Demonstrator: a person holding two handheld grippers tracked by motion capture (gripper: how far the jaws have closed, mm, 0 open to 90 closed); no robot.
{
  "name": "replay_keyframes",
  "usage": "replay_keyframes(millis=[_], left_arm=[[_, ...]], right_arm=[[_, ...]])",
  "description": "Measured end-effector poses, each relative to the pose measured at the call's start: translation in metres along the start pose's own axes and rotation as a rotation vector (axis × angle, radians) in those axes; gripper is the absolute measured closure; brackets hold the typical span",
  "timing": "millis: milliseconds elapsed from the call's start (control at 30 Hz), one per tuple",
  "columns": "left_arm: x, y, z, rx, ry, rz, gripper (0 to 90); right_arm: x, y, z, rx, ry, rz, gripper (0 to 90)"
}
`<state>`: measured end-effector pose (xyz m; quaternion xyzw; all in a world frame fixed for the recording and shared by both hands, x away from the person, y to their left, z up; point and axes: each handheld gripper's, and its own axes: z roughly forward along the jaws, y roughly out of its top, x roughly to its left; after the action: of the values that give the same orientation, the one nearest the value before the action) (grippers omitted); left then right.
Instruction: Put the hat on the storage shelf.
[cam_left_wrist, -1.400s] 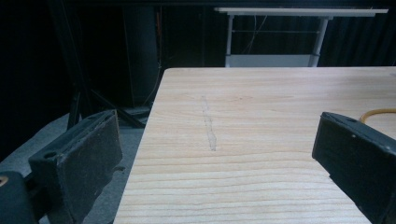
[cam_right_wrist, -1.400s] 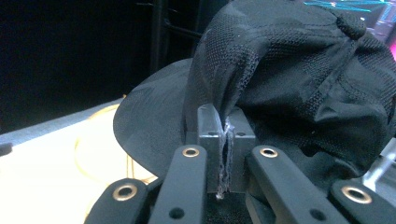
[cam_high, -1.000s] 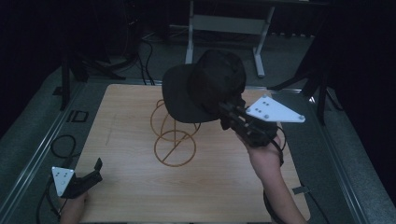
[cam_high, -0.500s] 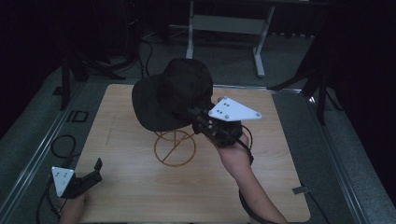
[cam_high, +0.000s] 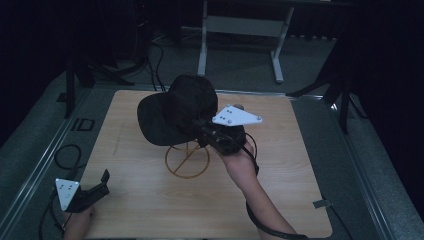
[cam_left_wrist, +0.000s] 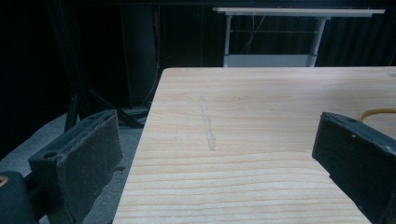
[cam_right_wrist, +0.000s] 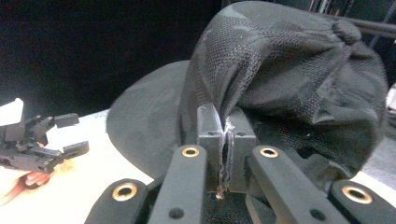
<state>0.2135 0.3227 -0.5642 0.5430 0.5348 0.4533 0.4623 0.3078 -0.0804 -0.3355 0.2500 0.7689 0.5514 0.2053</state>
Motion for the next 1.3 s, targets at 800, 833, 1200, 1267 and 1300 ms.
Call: replay_keyframes(millis=[800,833,1200,1267,1300], left_arm=[[-0.001,0.0,-0.001,0.0,-0.007,0.004,2.0],[0.0,0.0,-0.001,0.0,-0.006,0.005,2.0],[0.0,0.0,-0.001,0.0,-0.006,0.001,2.0],[0.0,0.0,-0.001,-0.001,-0.006,0.001,2.0],[0.0,0.0,-0.001,0.0,-0.006,0.002,2.0]], right_arm=[[-0.019,-0.026,0.007,0.045,-0.048,0.064,69.2],[-0.019,-0.026,0.007,0.046,-0.048,0.063,69.5],[-0.021,-0.027,0.003,0.033,-0.051,0.054,46.1],[-0.021,-0.027,0.0,0.033,-0.066,0.033,41.9],[-0.022,-0.027,-0.001,0.03,-0.07,0.03,38.9]])
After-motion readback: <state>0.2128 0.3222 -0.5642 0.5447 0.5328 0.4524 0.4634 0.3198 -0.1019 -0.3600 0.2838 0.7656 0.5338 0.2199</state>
